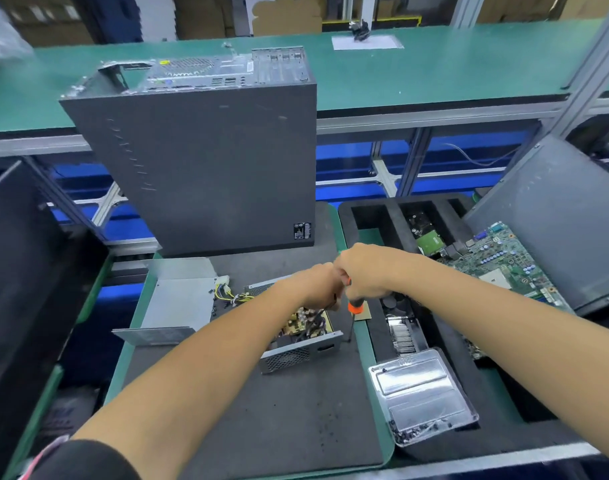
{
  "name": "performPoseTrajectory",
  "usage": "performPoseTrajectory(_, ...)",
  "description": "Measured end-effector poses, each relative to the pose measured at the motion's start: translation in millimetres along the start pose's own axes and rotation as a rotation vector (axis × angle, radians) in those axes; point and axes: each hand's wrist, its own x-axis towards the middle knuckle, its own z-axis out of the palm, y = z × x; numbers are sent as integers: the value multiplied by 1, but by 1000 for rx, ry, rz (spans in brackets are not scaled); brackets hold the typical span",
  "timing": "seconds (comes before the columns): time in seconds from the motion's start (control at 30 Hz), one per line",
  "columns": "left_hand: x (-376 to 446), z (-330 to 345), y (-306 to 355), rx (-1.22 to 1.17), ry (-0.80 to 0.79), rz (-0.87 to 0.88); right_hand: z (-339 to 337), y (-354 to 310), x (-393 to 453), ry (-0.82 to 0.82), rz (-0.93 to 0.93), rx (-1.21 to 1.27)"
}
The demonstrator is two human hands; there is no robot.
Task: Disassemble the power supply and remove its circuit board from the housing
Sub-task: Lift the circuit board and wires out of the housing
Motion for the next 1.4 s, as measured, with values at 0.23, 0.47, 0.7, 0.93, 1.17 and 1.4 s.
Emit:
performPoseTrajectory(0.23, -20, -3, -22, -161, 186, -25, 0, -17, 12, -11, -41, 3)
performPoseTrajectory(0.47, -32, -16, -54, -261, 138, 17, 9, -26, 25, 46, -51, -23)
performPoseTrajectory(0.7, -47, -30, -86, -202, 214, 9, 12, -41, 34, 106, -115, -103)
performPoseTrajectory(0.93, -71, -28, -139, -261, 420, -363, 17, -75, 50, 120, -234, -211)
performPoseTrajectory(1.17, -72, 4, -163, -246, 228, -450, 16, -78, 60, 105, -232, -212)
performPoseTrajectory(1.4, -57, 21, -177, -198, 180, -434, 2, -55, 58, 81, -141, -102)
